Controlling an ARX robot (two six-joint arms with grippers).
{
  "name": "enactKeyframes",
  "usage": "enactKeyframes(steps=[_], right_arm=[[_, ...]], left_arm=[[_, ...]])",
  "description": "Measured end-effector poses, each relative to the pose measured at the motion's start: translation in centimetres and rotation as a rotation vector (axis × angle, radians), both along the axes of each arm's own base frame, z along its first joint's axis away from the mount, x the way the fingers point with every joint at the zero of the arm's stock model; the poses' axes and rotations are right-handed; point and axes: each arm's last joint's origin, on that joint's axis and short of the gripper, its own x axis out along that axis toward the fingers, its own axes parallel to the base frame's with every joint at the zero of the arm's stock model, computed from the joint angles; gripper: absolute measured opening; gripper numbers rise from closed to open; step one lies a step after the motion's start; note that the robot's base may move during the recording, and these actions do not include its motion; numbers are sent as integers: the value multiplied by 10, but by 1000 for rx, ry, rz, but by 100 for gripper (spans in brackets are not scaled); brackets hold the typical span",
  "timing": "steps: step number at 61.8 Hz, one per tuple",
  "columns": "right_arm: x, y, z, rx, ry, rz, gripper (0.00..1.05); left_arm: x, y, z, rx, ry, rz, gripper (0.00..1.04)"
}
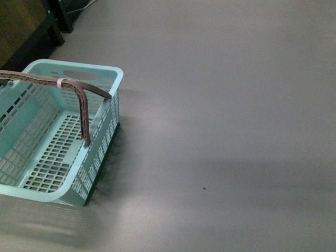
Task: Pick lemon and mango into basket
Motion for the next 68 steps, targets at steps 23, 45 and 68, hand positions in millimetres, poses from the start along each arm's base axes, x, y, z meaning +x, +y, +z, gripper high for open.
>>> enactKeyframes(steps=[23,45,68], right_arm=[[0,0,0,0,0,0,96],[0,0,0,0,0,0,96],[0,0,0,0,0,0,96]], left_arm=[[103,-23,-46,-68,57,-26,98],[161,-22,-64,-53,52,-39,98],[181,-24,-87,-27,112,-5,41]])
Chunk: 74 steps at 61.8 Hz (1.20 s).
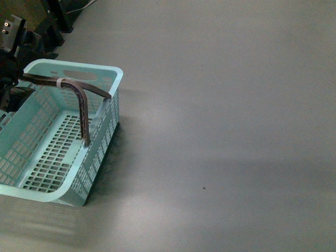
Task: Pick lemon and mango into basket
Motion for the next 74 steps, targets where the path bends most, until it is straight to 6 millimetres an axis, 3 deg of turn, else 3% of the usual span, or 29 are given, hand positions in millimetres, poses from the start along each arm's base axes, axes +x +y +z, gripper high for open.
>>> enactKeyframes(steps=[10,17,29,39,58,64,74], right_arm=[[0,0,0,0,0,0,96],[0,0,0,0,0,0,96],[0,0,0,0,0,-1,96],[0,0,0,0,0,0,96],[0,0,0,0,0,0,96],[0,0,0,0,0,0,96],[0,0,0,0,0,0,96]], left_arm=[[-1,0,-1,-26,7,35,17],[-8,0,3,-82,7,67,6],[-38,-1,26,-62,-5,63,6],[-77,1,74,-100,-71,83,5],[-165,1,199,-238,-295,91,5],[-191,0,223,-265,-336,86,5],[-222,0,245,-292,-368,106,5]])
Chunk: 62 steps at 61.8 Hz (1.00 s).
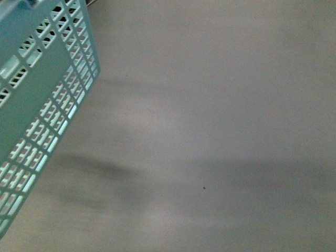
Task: Pick lemon and mango into basket
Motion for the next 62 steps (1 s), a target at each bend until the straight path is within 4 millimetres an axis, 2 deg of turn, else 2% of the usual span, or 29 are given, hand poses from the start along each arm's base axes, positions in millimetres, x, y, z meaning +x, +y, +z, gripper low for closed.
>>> enactKeyframes(steps=[13,62], right_arm=[[0,0,0,0,0,0,96],[0,0,0,0,0,-1,96]], left_arm=[[-18,-2,23,5,-59,-5,5],[-17,-2,23,2,-53,-8,5]])
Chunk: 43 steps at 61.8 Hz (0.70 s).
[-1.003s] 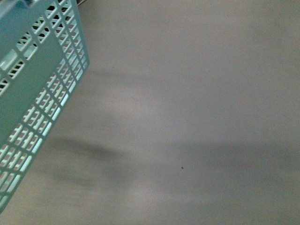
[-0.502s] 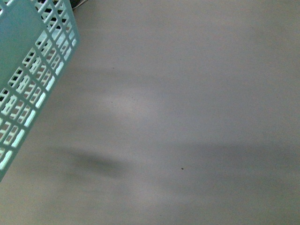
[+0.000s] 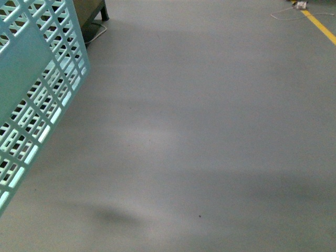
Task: Pick lemon and mango into basket
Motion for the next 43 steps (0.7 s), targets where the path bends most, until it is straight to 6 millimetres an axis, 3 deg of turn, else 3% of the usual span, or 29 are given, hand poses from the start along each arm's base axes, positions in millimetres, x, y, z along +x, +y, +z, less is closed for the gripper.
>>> enactKeyframes(steps=[43], right_arm=[[0,0,0,0,0,1,96]], left_arm=[[0,0,0,-1,0,0,5]])
